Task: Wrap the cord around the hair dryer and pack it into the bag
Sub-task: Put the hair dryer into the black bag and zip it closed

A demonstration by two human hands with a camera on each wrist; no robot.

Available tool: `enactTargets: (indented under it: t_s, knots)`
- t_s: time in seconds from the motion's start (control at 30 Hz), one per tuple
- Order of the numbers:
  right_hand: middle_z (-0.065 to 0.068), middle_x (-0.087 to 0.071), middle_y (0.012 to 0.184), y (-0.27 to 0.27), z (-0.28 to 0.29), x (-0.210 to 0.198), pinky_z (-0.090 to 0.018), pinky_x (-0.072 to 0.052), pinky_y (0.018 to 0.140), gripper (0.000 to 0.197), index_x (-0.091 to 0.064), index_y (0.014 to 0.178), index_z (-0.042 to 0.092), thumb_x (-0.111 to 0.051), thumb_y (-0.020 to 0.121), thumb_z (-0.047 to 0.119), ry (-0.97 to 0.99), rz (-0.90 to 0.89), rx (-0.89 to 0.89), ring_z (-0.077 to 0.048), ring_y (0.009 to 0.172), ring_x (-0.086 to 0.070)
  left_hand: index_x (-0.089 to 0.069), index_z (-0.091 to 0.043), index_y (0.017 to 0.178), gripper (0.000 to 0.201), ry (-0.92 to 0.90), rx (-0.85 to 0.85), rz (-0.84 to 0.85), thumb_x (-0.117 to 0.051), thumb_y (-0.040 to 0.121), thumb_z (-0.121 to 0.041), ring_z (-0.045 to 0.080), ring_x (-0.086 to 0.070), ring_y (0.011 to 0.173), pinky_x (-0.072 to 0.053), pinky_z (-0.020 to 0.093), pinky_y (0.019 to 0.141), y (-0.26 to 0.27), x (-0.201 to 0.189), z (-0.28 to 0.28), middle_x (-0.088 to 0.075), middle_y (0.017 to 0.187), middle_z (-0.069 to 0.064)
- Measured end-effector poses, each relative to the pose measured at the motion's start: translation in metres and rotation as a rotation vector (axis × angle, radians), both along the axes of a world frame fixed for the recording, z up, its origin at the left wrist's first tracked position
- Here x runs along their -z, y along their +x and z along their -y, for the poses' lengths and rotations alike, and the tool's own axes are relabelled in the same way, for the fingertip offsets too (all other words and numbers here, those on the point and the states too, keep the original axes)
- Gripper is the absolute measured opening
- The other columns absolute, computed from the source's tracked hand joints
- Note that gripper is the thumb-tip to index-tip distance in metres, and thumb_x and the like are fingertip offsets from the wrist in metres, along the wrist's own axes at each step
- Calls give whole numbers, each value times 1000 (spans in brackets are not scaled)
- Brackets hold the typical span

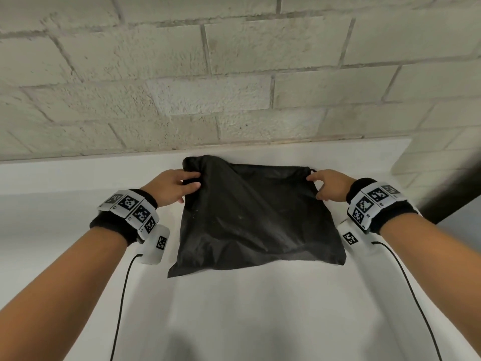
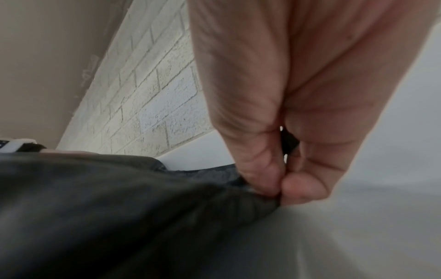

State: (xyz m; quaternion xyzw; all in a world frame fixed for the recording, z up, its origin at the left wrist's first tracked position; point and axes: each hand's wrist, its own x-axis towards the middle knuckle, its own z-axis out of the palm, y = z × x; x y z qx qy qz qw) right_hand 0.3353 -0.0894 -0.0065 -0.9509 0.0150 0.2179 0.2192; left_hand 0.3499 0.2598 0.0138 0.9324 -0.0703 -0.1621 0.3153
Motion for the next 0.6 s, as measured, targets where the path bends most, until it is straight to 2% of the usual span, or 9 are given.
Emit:
enactTargets:
  t_s: [0.07, 0.1, 0.17, 0.23, 0.3, 0.37, 0.47, 0.53, 0.6]
  knots:
    - [-18, -40, 142, 1, 0, 3, -31, -40, 94, 60, -35, 139, 6, -56, 84, -3, -50, -13, -12, -35, 119, -51, -43, -19, 134, 44, 40, 24, -42, -49, 91, -28, 20, -57, 76, -47, 24, 71, 3, 3, 0, -43, 140, 8]
    - [-18, -39, 142, 1, -1, 4, -31, -41, 94, 59, -35, 139, 6, -56, 84, -2, -77, -23, -19, -35, 117, -51, -41, -19, 136, 45, 80, 48, -65, -48, 92, -29, 21, -57, 88, -47, 23, 73, 3, 4, 1, -40, 143, 7]
    - [-21, -41, 140, 1, -1, 5, -30, -42, 91, 57, -34, 139, 5, -54, 86, 0, -125, -34, -44, -35, 113, -54, -35, -19, 139, 48, 192, 113, -117, -42, 94, -33, 22, -45, 121, -41, 29, 96, 4, 9, 1, -33, 148, 4]
    - [-22, -41, 139, 0, -1, 6, -28, -42, 90, 56, -34, 139, 4, -51, 86, -2, -150, -36, -54, -35, 113, -54, -30, -18, 142, 49, 277, 169, -168, -37, 96, -33, 21, -31, 136, -24, 30, 110, 4, 13, 2, -28, 151, 4]
    - [-22, -41, 138, -1, 0, 6, -25, -41, 84, 56, -34, 139, 5, -50, 86, -1, -158, -44, -50, -35, 113, -54, -27, -19, 142, 47, 296, 178, -199, -33, 97, -31, 21, -29, 137, -20, 29, 111, 3, 16, 5, -27, 152, 4]
    - [-21, -42, 138, -3, 1, 5, -25, -41, 83, 56, -34, 139, 7, -51, 86, 2, -150, -60, -40, -35, 113, -54, -25, -21, 143, 47, 286, 159, -213, -32, 98, -30, 22, -30, 137, -24, 30, 110, -1, 16, 7, -27, 152, 4]
    - [-18, -41, 141, -9, 5, 2, -29, -40, 92, 54, -36, 139, 9, -53, 87, 7, -137, -75, -34, -33, 119, -50, -25, -25, 143, 48, 304, 115, -222, -36, 97, -31, 25, -33, 135, -27, 33, 109, -5, 16, 4, -28, 151, 6]
    - [-16, -42, 141, -17, 6, -4, -31, -37, 100, 51, -39, 137, 11, -53, 88, 9, -138, -56, -30, -31, 124, -46, -33, -24, 140, 47, 331, 94, -157, -42, 94, -32, 27, -35, 133, -25, 34, 110, -7, 16, -3, -32, 148, 10]
    - [-17, -43, 139, -27, 7, -10, -31, -35, 101, 49, -41, 136, 13, -54, 88, 11, -137, -14, -29, -30, 125, -44, -43, -21, 135, 45, 318, 47, -53, -48, 92, -31, 28, -40, 129, -28, 35, 108, -12, 11, -6, -38, 143, 14]
